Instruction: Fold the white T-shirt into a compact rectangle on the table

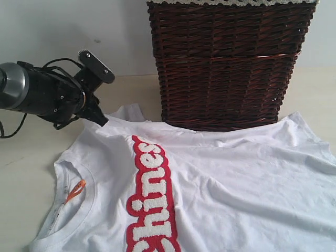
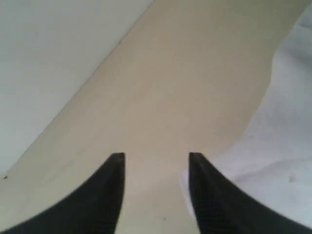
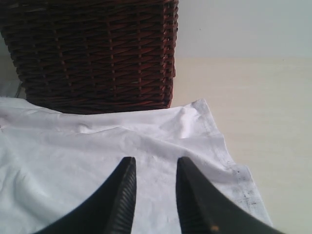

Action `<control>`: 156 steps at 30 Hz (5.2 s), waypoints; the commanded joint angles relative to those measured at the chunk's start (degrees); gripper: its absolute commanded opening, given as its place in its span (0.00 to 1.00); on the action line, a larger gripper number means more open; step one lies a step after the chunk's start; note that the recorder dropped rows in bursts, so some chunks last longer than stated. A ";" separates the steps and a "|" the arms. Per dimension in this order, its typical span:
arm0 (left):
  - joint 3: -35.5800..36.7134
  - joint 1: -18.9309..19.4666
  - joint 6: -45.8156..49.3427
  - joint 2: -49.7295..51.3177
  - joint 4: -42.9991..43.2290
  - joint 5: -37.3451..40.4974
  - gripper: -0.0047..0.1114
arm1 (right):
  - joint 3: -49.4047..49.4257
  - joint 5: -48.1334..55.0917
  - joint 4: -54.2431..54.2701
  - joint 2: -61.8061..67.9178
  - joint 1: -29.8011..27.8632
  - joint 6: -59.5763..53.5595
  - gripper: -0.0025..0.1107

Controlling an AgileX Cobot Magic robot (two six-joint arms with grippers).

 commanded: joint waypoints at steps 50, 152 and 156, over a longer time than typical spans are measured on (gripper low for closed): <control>-17.42 5.89 6.51 17.87 -0.95 -15.36 0.04 | 0.30 -0.12 0.13 -0.40 0.02 -0.18 0.28; 44.96 6.97 13.45 -33.31 0.00 -33.15 0.04 | 0.30 -0.12 0.13 -0.40 0.02 -0.18 0.28; 44.73 7.10 -0.39 -34.69 0.00 -33.75 0.04 | 0.30 -0.12 0.13 -0.40 0.02 -0.18 0.28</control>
